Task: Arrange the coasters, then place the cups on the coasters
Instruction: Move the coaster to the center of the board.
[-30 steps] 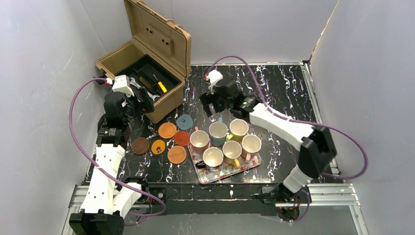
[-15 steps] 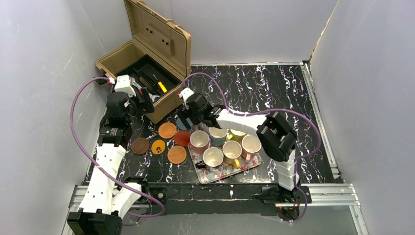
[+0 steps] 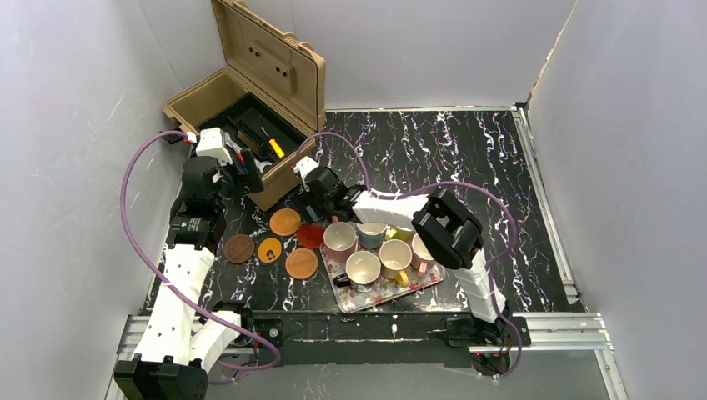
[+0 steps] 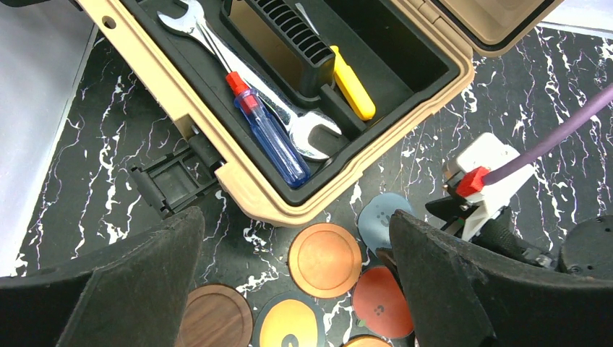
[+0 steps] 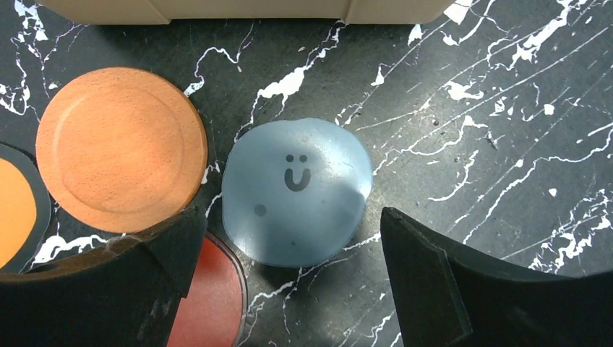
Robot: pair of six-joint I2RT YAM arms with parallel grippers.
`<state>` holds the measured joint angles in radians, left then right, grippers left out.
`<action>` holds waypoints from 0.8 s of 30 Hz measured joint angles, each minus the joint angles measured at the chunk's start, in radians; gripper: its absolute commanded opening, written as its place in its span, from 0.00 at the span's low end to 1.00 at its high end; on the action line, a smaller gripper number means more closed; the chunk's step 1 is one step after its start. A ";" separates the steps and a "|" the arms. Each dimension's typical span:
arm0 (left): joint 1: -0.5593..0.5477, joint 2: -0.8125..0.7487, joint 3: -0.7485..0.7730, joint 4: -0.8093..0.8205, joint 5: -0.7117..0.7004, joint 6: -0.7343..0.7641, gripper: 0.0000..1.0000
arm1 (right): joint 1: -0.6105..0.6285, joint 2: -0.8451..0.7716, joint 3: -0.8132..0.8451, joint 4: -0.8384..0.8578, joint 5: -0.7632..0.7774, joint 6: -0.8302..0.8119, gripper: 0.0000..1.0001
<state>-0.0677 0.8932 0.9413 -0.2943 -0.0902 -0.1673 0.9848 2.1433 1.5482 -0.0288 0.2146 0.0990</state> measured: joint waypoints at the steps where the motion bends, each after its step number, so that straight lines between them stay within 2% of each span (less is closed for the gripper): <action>1: 0.000 0.000 0.000 0.000 0.000 0.000 0.98 | 0.003 0.008 0.007 0.002 0.002 -0.001 0.99; 14: 0.000 0.000 0.000 0.002 0.000 0.000 0.98 | 0.032 0.087 0.063 0.000 0.056 -0.025 0.99; 24: -0.003 0.000 0.000 0.002 -0.005 0.001 0.98 | 0.032 0.090 0.067 -0.006 0.079 -0.024 0.99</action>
<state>-0.0708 0.8932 0.9409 -0.2924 -0.0956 -0.1665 1.0168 2.2337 1.6154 -0.0349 0.2939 0.0750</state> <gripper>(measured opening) 0.981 0.984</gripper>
